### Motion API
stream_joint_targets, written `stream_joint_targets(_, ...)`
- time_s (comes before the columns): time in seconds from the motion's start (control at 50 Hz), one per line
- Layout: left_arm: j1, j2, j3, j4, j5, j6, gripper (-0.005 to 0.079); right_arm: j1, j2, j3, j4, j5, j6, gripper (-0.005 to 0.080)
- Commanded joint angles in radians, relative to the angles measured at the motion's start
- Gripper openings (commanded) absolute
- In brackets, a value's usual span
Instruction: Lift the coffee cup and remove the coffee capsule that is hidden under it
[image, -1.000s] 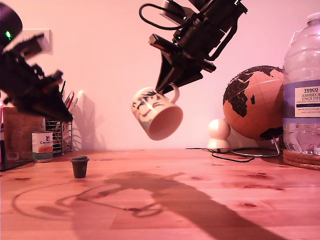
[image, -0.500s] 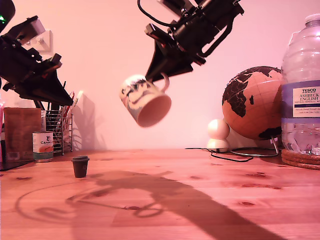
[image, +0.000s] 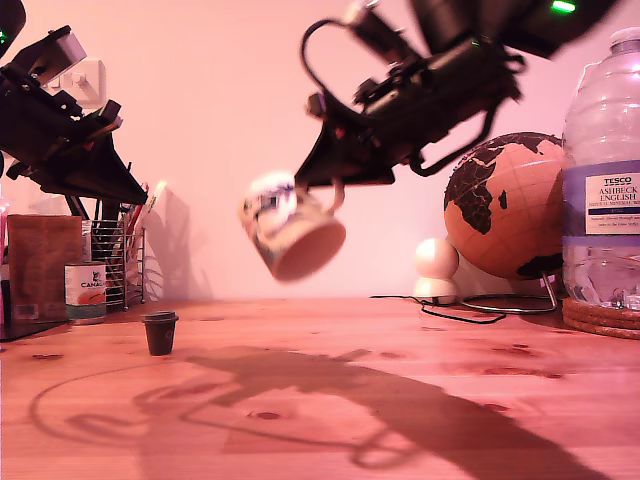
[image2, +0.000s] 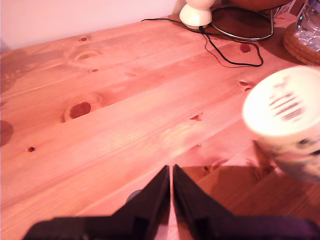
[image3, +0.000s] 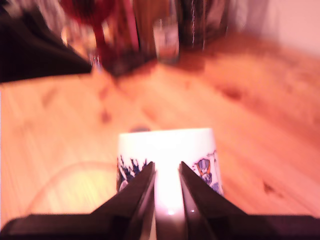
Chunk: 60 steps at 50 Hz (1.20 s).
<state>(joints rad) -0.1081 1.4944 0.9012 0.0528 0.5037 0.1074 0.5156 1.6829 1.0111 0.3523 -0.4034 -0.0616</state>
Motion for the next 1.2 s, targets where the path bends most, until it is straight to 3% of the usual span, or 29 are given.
stream_joint_targets(0.0,0.005,-0.003,-0.009,0.008,0.005,-0.006,-0.0021,-0.008,-0.055,-0.042,0.136,0.018,0.054,-0.0012)
stream_joint_targets(0.26,0.005,-0.003,-0.009,0.008,0.006,-0.006,-0.0021,-0.005,-0.054,-0.274,0.559,0.155,0.170,-0.0012)
stream_joint_targets(0.48,0.005,-0.003,-0.009,0.008,0.006,-0.006,-0.0021,-0.005,-0.034,-0.371,0.720,0.208,0.195,-0.0012)
stream_joint_targets(0.76,0.005,-0.003,-0.009,0.008,0.005,-0.006,-0.0021,-0.005,0.077,-0.374,0.811,0.221,0.208,-0.0012)
stream_joint_targets(1.18,0.005,-0.003,-0.009,0.008,0.012,-0.014,-0.0021,-0.005,0.165,-0.355,0.818,0.200,0.238,-0.0012)
